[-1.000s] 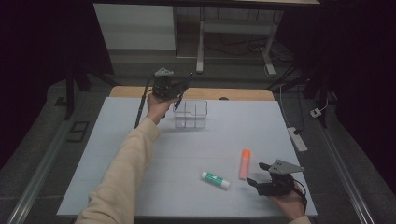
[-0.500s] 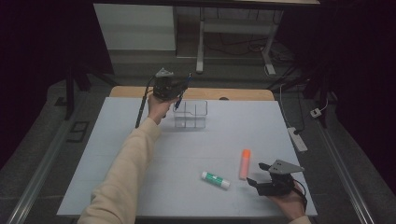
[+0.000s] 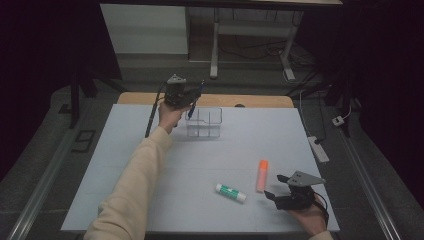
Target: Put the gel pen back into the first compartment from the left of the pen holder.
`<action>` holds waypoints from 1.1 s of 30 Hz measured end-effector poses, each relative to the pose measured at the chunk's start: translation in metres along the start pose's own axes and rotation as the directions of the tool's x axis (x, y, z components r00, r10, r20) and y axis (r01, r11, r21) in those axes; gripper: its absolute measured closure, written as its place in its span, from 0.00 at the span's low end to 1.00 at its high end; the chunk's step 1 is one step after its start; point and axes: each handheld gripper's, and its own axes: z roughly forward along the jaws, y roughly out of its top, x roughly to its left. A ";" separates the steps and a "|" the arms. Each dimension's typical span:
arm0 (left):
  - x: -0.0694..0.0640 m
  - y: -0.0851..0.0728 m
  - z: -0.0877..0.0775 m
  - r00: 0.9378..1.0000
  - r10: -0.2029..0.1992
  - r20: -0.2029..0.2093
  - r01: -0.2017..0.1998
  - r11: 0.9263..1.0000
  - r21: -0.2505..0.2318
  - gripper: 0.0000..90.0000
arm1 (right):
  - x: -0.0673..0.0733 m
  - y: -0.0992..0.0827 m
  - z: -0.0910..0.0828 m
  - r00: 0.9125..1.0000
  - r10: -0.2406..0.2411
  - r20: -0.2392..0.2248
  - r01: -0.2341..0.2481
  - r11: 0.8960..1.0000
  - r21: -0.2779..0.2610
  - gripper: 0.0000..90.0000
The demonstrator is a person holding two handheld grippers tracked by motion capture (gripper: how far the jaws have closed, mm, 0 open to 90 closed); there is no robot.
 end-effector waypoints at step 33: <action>-0.026 -0.030 -0.059 0.987 0.112 0.119 -0.122 0.989 0.080 0.61 | 0.000 0.002 -0.004 1.000 -0.003 0.010 0.003 1.000 -0.015 0.24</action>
